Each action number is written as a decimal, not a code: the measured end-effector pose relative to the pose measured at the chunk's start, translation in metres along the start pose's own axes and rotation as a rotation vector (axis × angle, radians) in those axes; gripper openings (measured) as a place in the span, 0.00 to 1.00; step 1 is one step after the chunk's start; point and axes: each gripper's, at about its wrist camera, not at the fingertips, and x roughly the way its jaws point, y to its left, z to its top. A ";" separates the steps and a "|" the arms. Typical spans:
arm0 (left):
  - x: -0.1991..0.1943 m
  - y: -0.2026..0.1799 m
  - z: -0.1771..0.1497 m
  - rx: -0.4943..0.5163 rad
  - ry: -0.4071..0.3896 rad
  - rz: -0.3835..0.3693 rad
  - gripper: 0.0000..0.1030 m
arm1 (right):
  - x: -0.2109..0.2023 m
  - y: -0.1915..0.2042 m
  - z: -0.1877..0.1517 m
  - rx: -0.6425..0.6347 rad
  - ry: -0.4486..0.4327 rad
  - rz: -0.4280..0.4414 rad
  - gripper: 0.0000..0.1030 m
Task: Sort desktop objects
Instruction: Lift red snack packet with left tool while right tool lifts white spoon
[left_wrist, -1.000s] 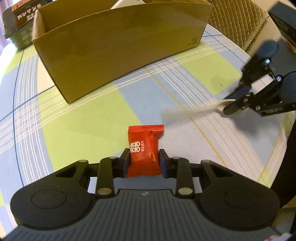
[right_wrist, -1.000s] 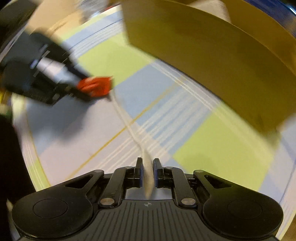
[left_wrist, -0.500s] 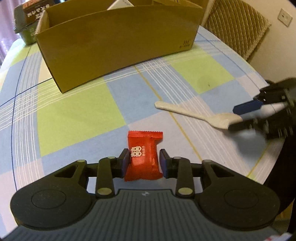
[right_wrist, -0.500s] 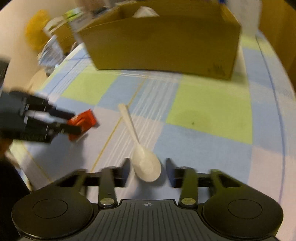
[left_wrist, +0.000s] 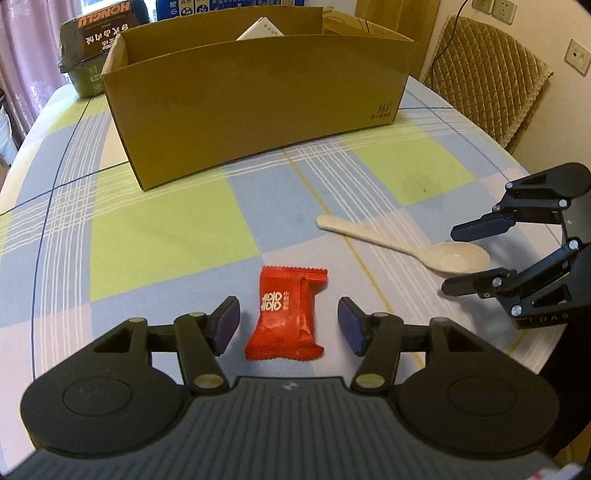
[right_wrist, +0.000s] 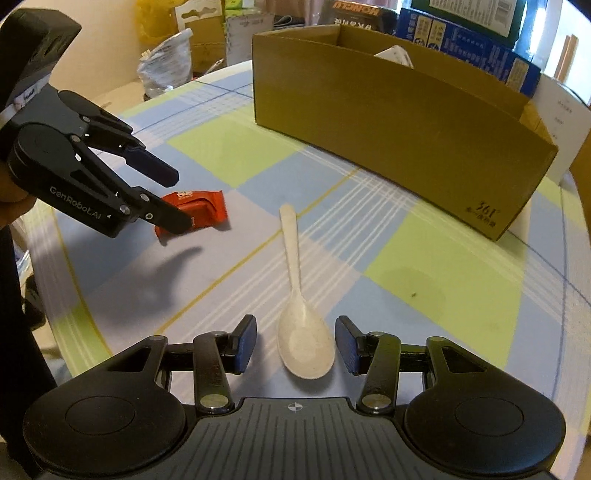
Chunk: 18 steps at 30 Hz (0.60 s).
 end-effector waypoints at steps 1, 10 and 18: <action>0.001 -0.001 -0.001 0.005 0.001 0.005 0.52 | 0.001 0.001 -0.001 -0.009 0.000 0.001 0.44; 0.005 -0.002 -0.001 0.017 -0.004 0.001 0.52 | -0.006 -0.003 -0.006 -0.026 -0.028 0.016 0.33; 0.005 -0.002 -0.002 0.023 -0.008 -0.002 0.52 | -0.007 -0.003 -0.008 -0.082 -0.030 0.026 0.33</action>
